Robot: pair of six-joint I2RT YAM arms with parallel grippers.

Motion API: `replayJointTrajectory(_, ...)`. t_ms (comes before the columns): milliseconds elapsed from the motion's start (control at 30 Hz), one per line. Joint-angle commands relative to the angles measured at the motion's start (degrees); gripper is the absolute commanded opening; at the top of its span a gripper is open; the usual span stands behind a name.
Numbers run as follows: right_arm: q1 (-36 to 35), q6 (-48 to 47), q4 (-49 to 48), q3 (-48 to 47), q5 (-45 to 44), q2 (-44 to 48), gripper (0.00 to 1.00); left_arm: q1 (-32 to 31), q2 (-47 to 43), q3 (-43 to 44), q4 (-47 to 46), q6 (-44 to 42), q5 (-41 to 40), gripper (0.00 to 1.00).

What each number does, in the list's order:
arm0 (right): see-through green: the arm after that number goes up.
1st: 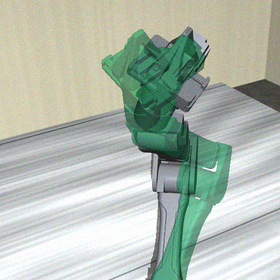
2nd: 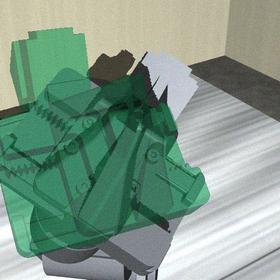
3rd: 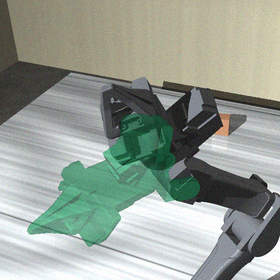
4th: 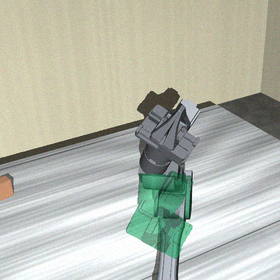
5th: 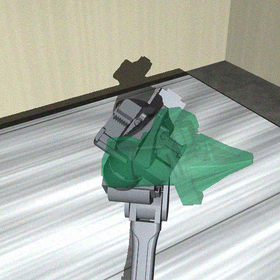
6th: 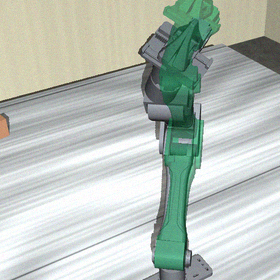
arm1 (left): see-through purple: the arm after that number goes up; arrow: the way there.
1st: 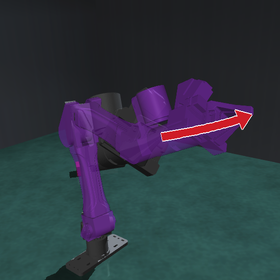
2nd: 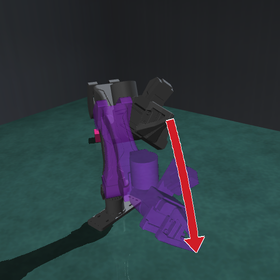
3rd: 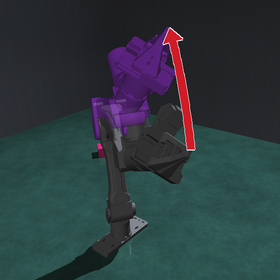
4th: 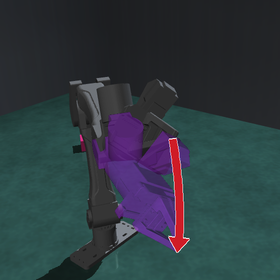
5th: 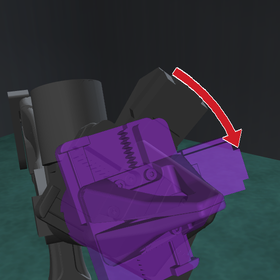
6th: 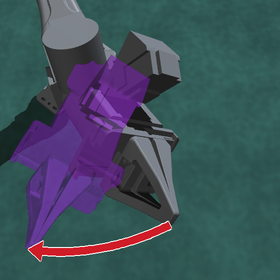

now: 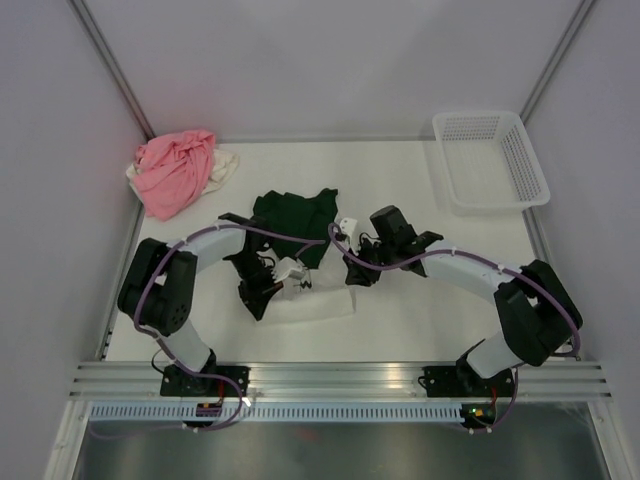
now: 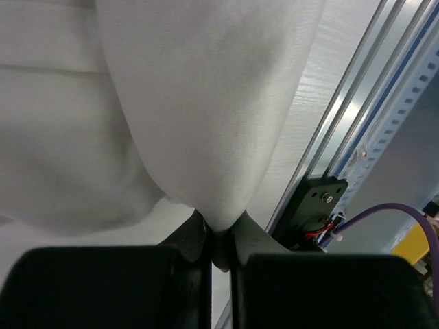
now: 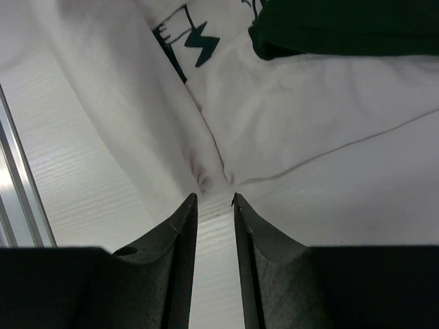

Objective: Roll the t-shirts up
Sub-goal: Roll the tshirt

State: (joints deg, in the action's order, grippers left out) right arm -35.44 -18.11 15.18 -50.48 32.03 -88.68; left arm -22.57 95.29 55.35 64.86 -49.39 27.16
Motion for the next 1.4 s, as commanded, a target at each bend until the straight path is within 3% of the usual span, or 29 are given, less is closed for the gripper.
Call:
replayJointTrajectory(0, -0.07, 0.79, -1.91, 0.55, 1.01, 4.74, 0.34, 0.24, 2.53, 4.49, 0.09, 1.93, -1.49, 0.08)
replayJointTrajectory(167, -2.78, -0.26, -5.15, 3.97, 0.93, 8.44, 0.33, 0.33, 5.60, 7.48, 0.00, 3.15, -1.76, 0.11)
replayJointTrajectory(300, -8.67, 0.09, -14.62, 8.02, 1.19, 9.85, 0.30, 0.59, 7.37, 7.67, 0.53, 3.68, -2.28, 0.15)
replayJointTrajectory(500, -10.18, 6.15, -18.43, 5.93, -7.76, 0.72, 0.13, 1.03, 7.28, 8.10, -0.52, 4.73, -3.25, 0.24)
replayJointTrajectory(700, -8.07, 15.12, -24.15, 5.83, -7.42, -4.03, 0.13, 1.12, 3.08, 6.80, -3.06, 4.13, -5.26, 0.42)
replayJointTrajectory(833, -7.54, 16.70, -22.65, 5.74, -10.50, -7.46, 0.11, 1.82, -7.45, 2.58, -7.55, -0.43, -6.41, 0.73)
replayJointTrajectory(900, -6.84, 17.93, -23.70, 5.92, -9.89, -7.64, 0.11, 2.09, -10.54, 0.55, -8.61, -3.68, -7.73, 0.82)
replayJointTrajectory(967, -5.96, 19.59, -24.32, 5.57, -9.01, -7.99, 0.11, 2.44, -14.32, -0.24, -9.83, -4.75, -8.69, 0.83)
replayJointTrajectory(1100, -5.25, 22.93, -25.02, 4.08, -7.34, -8.87, 0.11, 0.87, -20.39, -0.50, -15.53, -0.12, -9.92, 0.72)
replayJointTrajectory(1267, -4.90, 25.67, -25.82, 3.28, -6.19, -8.79, 0.11, -13.01, -28.56, -14.18, -29.59, 7.27, -29.58, 0.72)
replayJointTrajectory(1367, -4.55, 26.11, -25.47, 2.75, -5.31, -8.79, 0.12, -19.34, -32.17, -18.61, -31.81, 8.60, -30.94, 0.74)
